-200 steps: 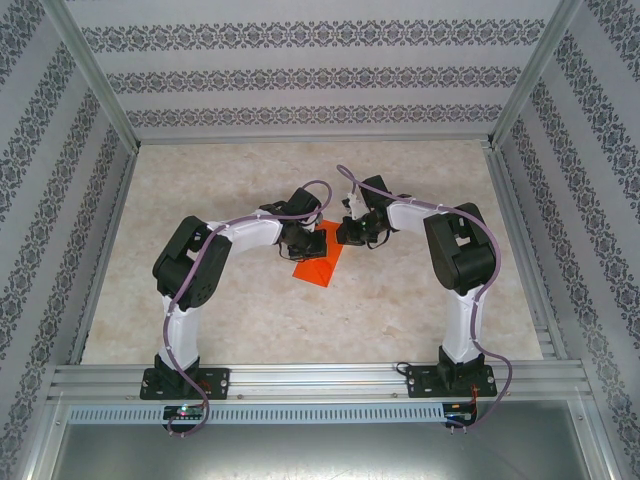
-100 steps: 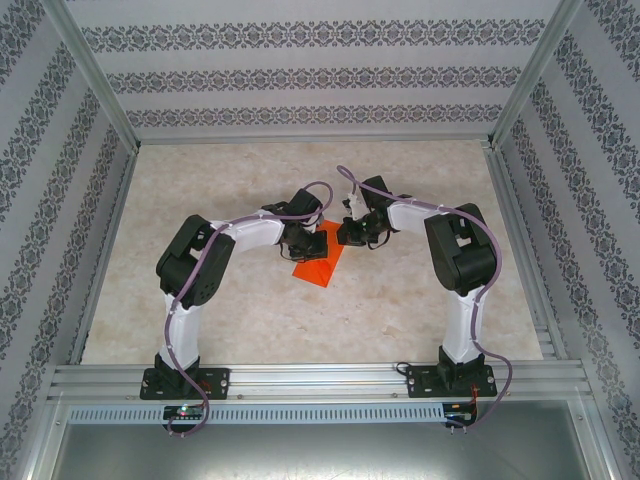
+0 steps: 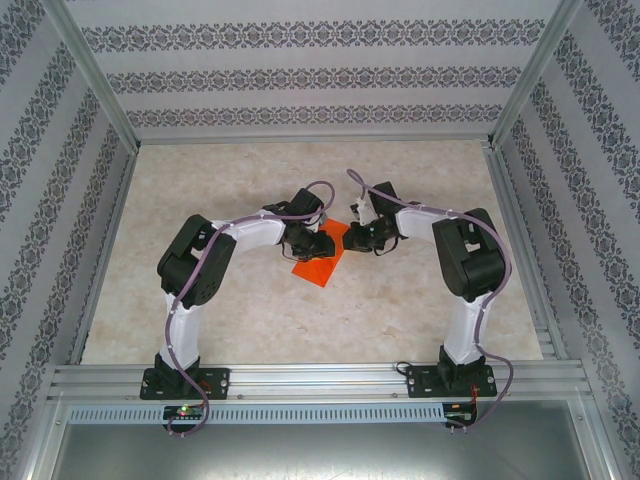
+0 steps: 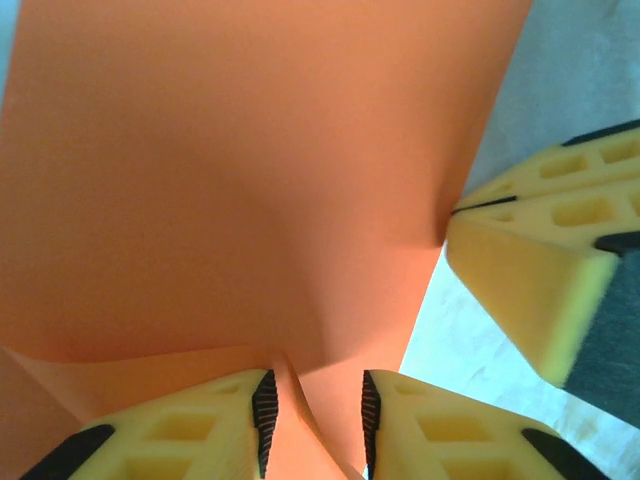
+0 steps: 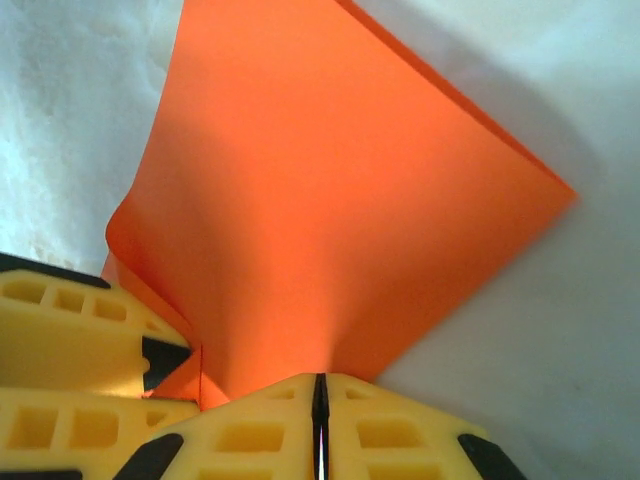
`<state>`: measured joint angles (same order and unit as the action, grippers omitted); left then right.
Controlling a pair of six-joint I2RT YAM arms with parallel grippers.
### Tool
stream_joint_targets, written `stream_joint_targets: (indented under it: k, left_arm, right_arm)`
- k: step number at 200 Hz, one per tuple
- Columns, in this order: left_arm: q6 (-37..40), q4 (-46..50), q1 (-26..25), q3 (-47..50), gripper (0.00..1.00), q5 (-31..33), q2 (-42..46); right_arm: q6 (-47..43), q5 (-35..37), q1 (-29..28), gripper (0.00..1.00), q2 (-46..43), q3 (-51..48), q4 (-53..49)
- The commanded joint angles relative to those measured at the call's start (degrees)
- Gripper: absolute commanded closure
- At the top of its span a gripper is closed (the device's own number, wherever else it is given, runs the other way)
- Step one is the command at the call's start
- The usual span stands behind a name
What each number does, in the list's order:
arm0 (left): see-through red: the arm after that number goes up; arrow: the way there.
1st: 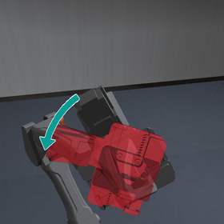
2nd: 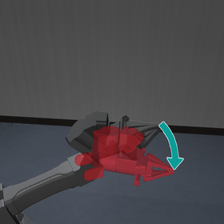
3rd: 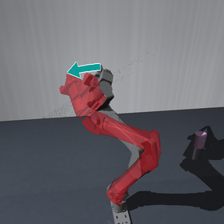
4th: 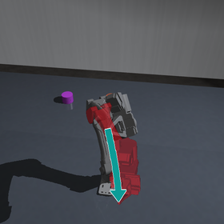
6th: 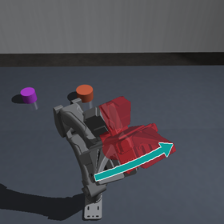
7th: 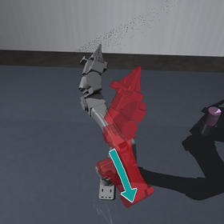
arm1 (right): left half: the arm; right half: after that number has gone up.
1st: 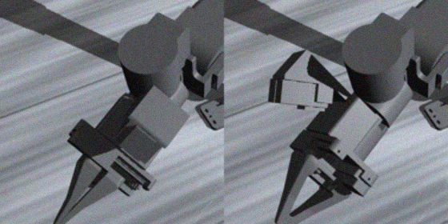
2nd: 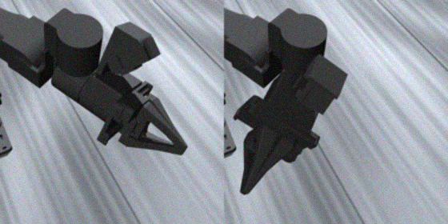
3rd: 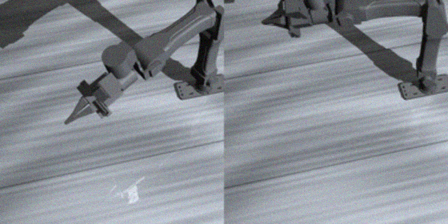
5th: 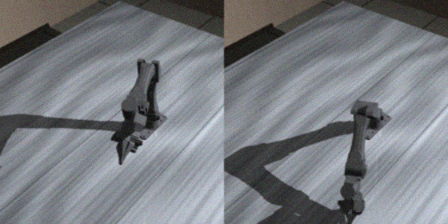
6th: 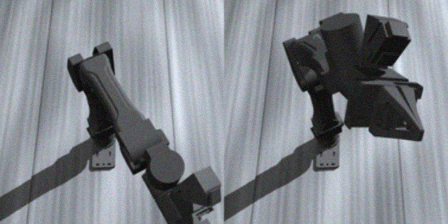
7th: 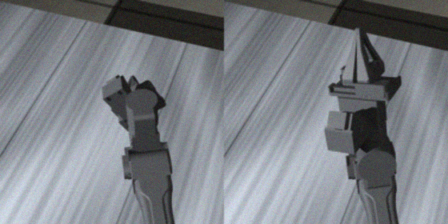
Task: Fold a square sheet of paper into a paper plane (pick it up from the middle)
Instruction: Fold the triangle a second time at the center of the table.
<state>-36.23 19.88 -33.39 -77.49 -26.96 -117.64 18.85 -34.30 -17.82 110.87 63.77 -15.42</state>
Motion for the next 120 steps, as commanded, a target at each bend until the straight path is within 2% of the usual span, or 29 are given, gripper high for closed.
stream_joint_targets:
  k: [1, 26, 45, 75, 120]
  left_arm:
    - [0.0, -0.4, -0.7, 1.5, 0.63, 1.5, -2.8]
    - [-0.4, -1.7, -0.7, 1.9, 0.55, 0.5, -2.5]
    - [-0.8, -2.6, -0.7, 2.6, 0.54, 0.4, -2.2]
    - [-1.6, -4.4, -0.7, 3.9, 0.51, 0.3, -1.6]
    - [-3.8, -7.7, -0.3, 5.9, 0.46, -1.3, -0.9]
  right_arm:
    - [1.6, -3.0, 2.2, 0.89, -3.8, -2.8, 3.1]
    - [2.1, -4.0, 2.9, 0.89, -7.0, -5.3, 3.2]
    - [4.0, -6.0, 3.0, 0.89, -9.8, -7.8, 4.6]
    - [11.6, -10.9, 2.5, 0.90, -12.8, -14.4, 13.6]
    - [22.4, -12.5, -1.6, 0.93, -16.3, -21.7, 25.0]
